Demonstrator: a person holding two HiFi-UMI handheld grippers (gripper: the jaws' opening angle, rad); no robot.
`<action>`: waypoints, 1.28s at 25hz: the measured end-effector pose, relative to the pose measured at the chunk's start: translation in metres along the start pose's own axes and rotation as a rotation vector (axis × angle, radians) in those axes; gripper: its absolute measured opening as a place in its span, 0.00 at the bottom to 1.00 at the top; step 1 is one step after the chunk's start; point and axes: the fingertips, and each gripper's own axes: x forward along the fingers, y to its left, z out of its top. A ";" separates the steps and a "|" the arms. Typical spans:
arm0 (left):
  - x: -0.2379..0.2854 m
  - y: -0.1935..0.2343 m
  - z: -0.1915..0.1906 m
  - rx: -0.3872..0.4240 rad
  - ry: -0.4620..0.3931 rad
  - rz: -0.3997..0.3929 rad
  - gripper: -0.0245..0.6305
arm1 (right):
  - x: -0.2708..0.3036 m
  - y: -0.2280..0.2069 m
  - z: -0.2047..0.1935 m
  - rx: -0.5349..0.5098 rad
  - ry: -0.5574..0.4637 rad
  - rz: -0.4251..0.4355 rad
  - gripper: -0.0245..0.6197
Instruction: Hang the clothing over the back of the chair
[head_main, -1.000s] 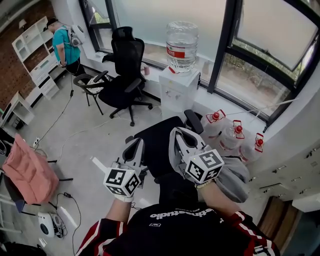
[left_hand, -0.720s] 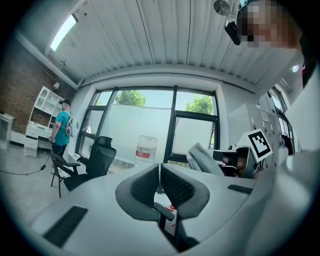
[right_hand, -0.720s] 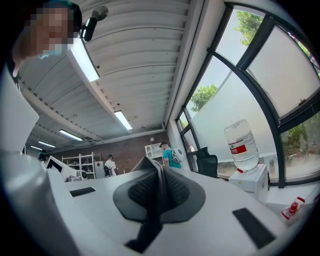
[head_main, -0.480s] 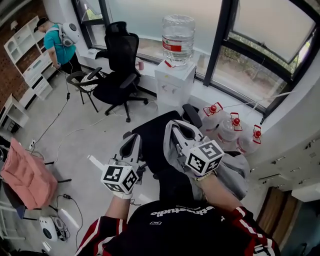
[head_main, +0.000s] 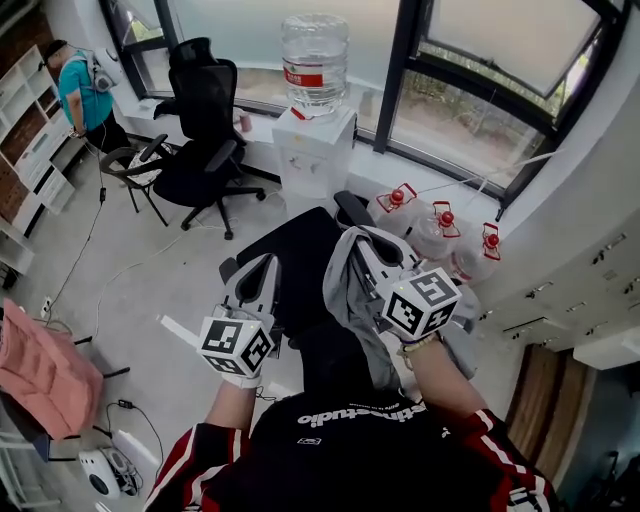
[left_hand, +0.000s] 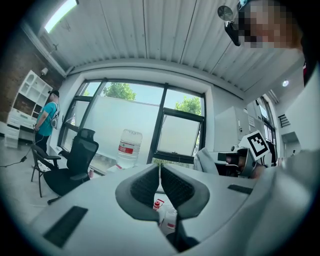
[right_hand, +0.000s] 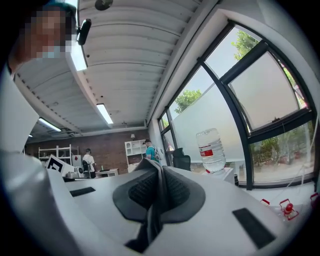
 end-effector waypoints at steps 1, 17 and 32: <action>0.002 -0.006 -0.001 0.000 0.001 -0.003 0.08 | -0.006 -0.005 0.001 0.003 0.005 -0.005 0.07; 0.020 -0.101 -0.014 0.011 0.009 -0.047 0.08 | -0.092 -0.032 -0.014 -0.096 0.179 0.044 0.23; 0.010 -0.126 -0.019 0.013 0.010 -0.048 0.08 | -0.130 -0.030 -0.033 -0.172 0.342 0.092 0.31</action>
